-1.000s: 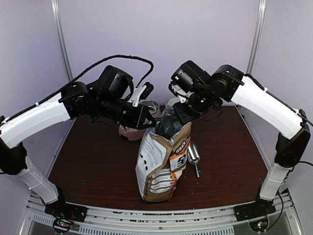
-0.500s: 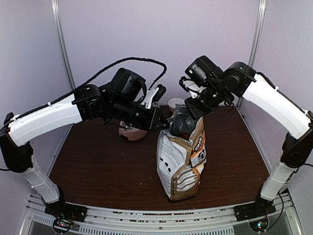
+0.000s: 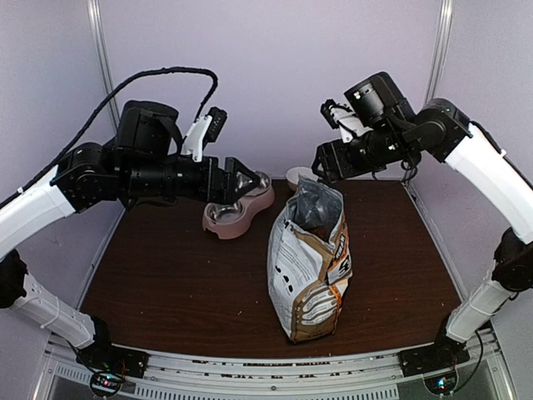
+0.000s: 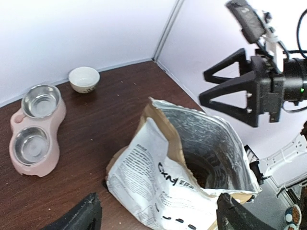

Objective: Serve the pet food
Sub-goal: Place the pet food bag at the center of the board, then pick up the spatula from the center of the board.

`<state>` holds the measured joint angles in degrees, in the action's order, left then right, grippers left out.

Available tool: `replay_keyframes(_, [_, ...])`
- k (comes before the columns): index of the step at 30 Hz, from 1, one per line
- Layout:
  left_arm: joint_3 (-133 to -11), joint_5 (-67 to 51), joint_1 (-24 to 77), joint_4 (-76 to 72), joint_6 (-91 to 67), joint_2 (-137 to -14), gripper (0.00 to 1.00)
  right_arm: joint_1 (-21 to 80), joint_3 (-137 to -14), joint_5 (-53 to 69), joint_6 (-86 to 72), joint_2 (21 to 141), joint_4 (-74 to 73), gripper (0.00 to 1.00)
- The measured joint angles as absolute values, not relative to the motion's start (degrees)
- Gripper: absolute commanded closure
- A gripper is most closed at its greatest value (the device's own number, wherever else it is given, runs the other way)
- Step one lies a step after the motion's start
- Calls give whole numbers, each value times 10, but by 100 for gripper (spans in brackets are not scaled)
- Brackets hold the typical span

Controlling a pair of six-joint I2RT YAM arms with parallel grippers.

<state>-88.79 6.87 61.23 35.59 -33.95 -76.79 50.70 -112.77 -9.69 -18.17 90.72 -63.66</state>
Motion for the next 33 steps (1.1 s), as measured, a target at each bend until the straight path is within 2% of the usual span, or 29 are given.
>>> replay_keyframes(5, [-841,111,598,380,-328,-710,15,494,-1116,-98,-187,855,-620,17])
replay_keyframes(9, [-778,99,514,392,-326,-678,15,458,-1054,-97,-198,800,-595,14])
replay_keyframes(17, [-618,13,326,368,-324,-665,16,338,-807,-41,-234,706,-499,14])
replay_keyframes(25, [-540,-40,281,309,-326,-670,15,311,-615,32,-259,749,-389,16])
replay_keyframes(33, [-482,-52,281,258,-340,-651,14,315,-578,88,-259,857,-295,17])
